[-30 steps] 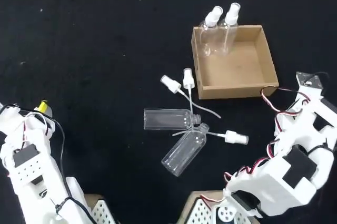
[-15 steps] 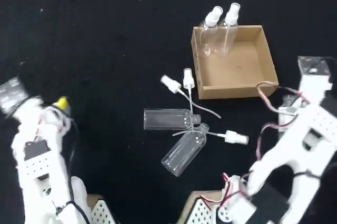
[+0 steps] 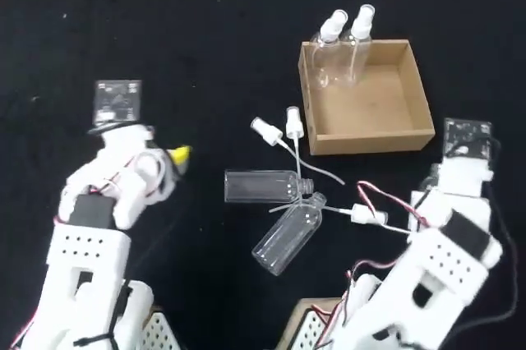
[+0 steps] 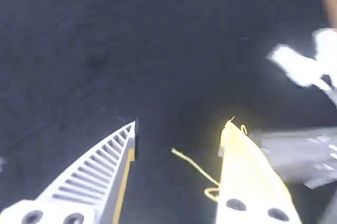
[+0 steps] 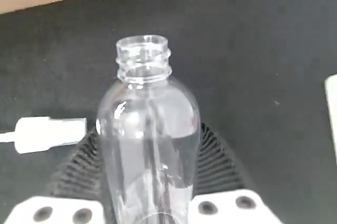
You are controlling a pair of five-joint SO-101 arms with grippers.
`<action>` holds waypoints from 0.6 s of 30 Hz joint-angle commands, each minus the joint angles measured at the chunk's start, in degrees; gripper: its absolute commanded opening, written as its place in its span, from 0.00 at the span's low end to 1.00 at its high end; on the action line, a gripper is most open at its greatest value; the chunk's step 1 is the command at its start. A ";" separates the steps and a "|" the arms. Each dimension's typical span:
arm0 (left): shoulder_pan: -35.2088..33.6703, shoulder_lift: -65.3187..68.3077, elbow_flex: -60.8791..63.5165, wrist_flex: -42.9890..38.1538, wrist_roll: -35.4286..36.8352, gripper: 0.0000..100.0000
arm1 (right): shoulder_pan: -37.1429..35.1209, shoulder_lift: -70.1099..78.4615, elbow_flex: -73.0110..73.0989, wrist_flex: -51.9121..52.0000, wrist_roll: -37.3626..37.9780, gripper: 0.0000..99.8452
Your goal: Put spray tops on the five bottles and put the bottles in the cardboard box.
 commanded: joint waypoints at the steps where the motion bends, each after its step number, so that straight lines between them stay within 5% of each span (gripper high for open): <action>1: 9.01 -0.53 -4.18 -0.62 1.67 0.25 | 4.40 -4.62 0.13 -1.67 -0.26 0.01; 8: 19.21 4.04 -2.86 -11.16 2.46 0.25 | 8.88 -3.56 -0.22 -2.02 -0.18 0.01; 18: 25.98 33.58 -11.74 -23.47 18.99 0.25 | 10.29 -3.56 -0.22 -2.11 -0.18 0.01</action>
